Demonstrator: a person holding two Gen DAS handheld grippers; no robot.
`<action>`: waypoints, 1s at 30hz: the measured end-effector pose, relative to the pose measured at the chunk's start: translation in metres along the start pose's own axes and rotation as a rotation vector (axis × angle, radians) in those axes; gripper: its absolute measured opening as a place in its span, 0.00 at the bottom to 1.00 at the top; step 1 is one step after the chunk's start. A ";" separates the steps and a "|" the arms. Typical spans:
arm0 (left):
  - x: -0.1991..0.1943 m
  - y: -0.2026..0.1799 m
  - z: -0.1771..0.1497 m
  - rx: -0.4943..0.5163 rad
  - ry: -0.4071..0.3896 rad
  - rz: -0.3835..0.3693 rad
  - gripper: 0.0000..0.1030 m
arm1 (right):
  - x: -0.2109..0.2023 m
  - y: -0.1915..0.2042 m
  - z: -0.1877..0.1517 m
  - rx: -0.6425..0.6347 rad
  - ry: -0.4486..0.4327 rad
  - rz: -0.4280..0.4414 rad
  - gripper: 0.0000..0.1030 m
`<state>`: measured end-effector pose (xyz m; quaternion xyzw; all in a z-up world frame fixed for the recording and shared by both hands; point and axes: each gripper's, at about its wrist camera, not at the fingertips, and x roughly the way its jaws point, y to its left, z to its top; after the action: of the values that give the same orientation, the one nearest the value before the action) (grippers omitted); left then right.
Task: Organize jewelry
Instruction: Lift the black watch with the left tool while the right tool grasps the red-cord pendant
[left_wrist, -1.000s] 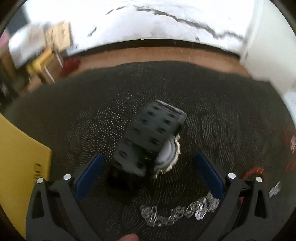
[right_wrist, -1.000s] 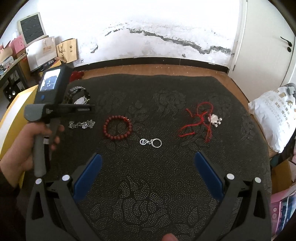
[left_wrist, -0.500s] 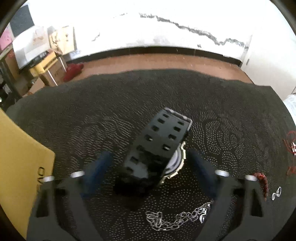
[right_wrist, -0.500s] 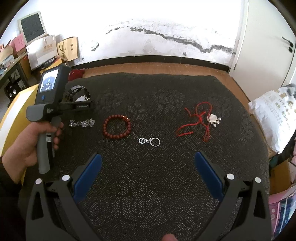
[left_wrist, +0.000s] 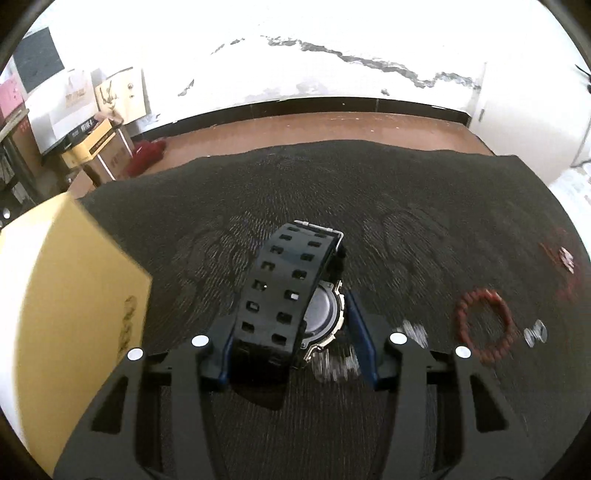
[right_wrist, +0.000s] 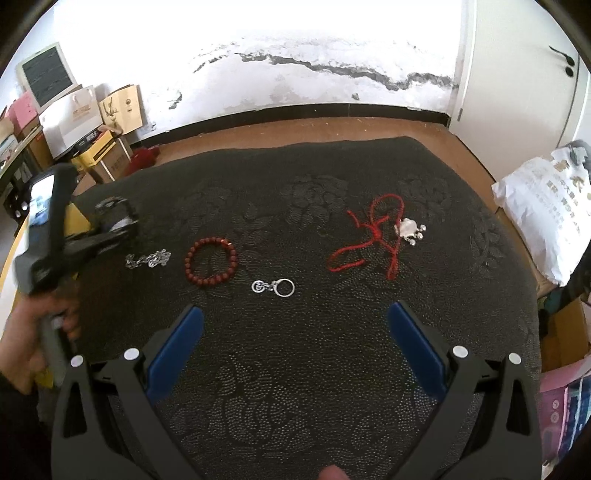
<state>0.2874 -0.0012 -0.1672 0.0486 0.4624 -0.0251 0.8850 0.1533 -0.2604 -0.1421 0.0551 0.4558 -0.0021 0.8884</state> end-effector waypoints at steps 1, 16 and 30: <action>-0.010 0.002 -0.004 -0.011 0.000 -0.008 0.49 | 0.002 -0.001 0.001 -0.004 0.010 -0.006 0.94; -0.080 -0.031 -0.039 0.078 -0.053 -0.138 0.49 | 0.076 -0.080 0.030 0.086 0.095 -0.110 0.94; -0.063 -0.026 -0.043 0.071 -0.017 -0.174 0.49 | 0.125 -0.115 0.051 0.027 0.105 -0.102 0.94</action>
<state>0.2140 -0.0222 -0.1419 0.0393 0.4564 -0.1185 0.8810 0.2617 -0.3736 -0.2246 0.0437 0.5037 -0.0505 0.8613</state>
